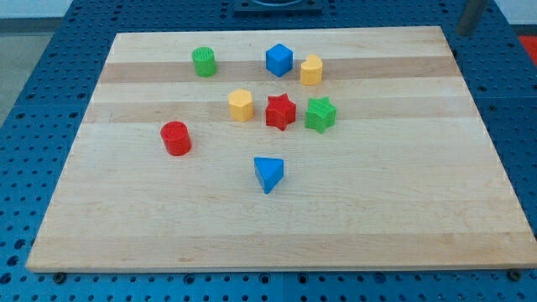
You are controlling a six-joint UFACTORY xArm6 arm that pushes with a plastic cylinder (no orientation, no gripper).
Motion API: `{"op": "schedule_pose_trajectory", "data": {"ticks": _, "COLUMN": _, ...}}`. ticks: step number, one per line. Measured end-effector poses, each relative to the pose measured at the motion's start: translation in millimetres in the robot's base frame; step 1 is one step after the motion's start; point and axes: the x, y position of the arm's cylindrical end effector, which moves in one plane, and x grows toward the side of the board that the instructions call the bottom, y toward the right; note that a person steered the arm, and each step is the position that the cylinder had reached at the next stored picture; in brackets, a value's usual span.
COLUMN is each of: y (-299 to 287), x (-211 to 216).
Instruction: Move the blue cube to the left of the yellow heart
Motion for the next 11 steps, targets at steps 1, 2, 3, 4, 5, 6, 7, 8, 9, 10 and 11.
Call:
{"op": "schedule_pose_trajectory", "data": {"ticks": 1, "y": -14.7, "x": 28.5}}
{"op": "schedule_pose_trajectory", "data": {"ticks": 2, "y": -34.5, "x": 50.4}}
{"op": "schedule_pose_trajectory", "data": {"ticks": 3, "y": -63.7, "x": 49.1}}
{"op": "schedule_pose_trajectory", "data": {"ticks": 4, "y": -104.1, "x": 49.1}}
{"op": "schedule_pose_trajectory", "data": {"ticks": 5, "y": -148.3, "x": 49.1}}
{"op": "schedule_pose_trajectory", "data": {"ticks": 6, "y": -189.8, "x": 49.1}}
{"op": "schedule_pose_trajectory", "data": {"ticks": 7, "y": -222.5, "x": 47.5}}
{"op": "schedule_pose_trajectory", "data": {"ticks": 8, "y": -246.1, "x": 47.5}}
{"op": "schedule_pose_trajectory", "data": {"ticks": 9, "y": -271.4, "x": 47.4}}
{"op": "schedule_pose_trajectory", "data": {"ticks": 10, "y": -291.7, "x": 47.4}}
{"op": "schedule_pose_trajectory", "data": {"ticks": 11, "y": -305.4, "x": 55.1}}
